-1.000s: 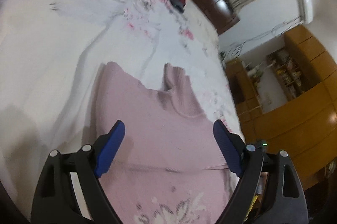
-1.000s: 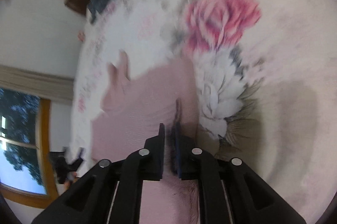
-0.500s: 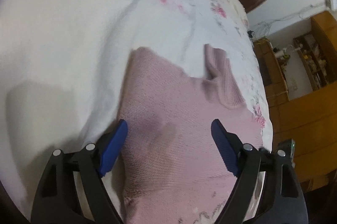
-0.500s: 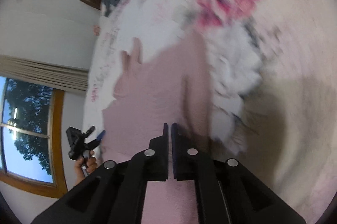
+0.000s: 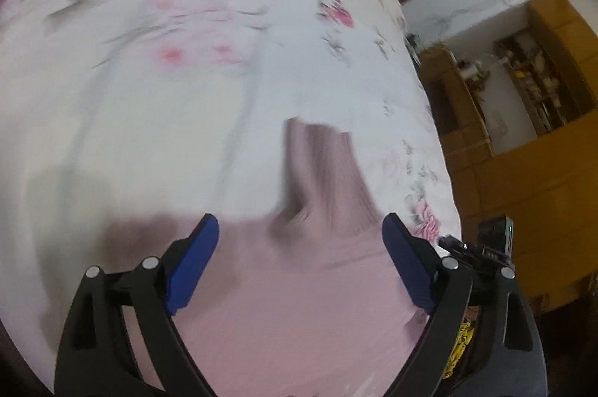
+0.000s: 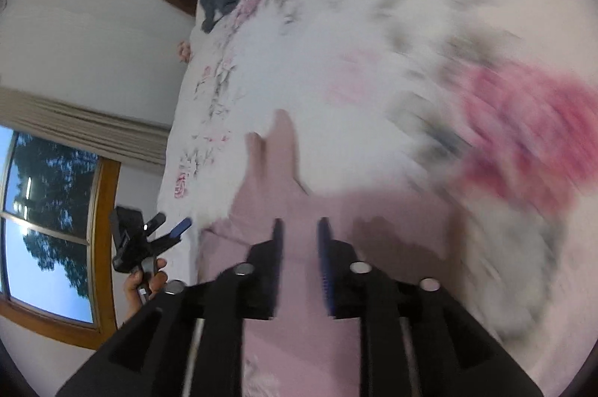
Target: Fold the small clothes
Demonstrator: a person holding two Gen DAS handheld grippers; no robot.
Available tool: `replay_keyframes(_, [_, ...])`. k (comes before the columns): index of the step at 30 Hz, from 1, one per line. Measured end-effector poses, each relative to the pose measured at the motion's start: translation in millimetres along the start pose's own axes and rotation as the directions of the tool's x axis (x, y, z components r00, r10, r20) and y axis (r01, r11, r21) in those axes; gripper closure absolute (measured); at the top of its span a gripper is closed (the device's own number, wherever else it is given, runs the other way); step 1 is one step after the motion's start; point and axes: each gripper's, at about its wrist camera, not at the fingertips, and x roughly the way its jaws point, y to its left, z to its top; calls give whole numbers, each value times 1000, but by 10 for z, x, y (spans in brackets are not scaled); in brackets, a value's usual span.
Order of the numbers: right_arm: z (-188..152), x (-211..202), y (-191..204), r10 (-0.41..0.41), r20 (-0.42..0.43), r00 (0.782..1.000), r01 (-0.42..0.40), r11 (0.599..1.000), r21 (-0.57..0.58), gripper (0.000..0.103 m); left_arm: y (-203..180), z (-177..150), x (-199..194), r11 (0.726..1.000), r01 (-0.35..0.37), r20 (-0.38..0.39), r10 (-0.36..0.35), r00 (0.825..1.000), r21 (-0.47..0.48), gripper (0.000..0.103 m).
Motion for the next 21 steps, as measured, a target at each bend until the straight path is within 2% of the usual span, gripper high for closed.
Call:
replay_keyframes(1, [125,171,104,-7,-8,1000,7,1000,-18,71,-35,105,181,1000,-10,-20,10,1000,1,14])
replay_keyframes(4, [394,599,286,-16,-36,999,14,999,-43,70,-75,296,611,1000,-19,-62,19,998,-9,14])
replay_keyframes(8, [671,1085,447,-61,-67,996,55,994,-94,70,-75,481,1028,999,-36,-70,37,997,17,17])
replay_keyframes(11, [803,1356,452,-87,-68,994,80,991,-111,70,11,556,1280,999,-42,-93,44,995,27,36])
replay_keyframes(12, [816,1409,423,-93,-68,993,85,990,-109,70,39,577,1342,999,-31,-98,33,995,23,44])
replay_keyframes(13, [850,1489,401,-101,-65,993,94,990,-108,70,53,598,1364,1000,-18,-96,20,995,22,48])
replay_keyframes(15, [892,1602,348,-105,-69,992,98,990,-105,70,50,625,1415,999,20,-98,-17,995,27,49])
replay_keyframes(18, [937,1759,277,-109,-81,991,100,989,-105,70,23,649,1479,998,25,-109,-20,994,51,51])
replay_keyframes(21, [961,1884,257,-95,-84,992,86,991,-101,70,35,662,1501,998,34,-108,-29,994,47,62])
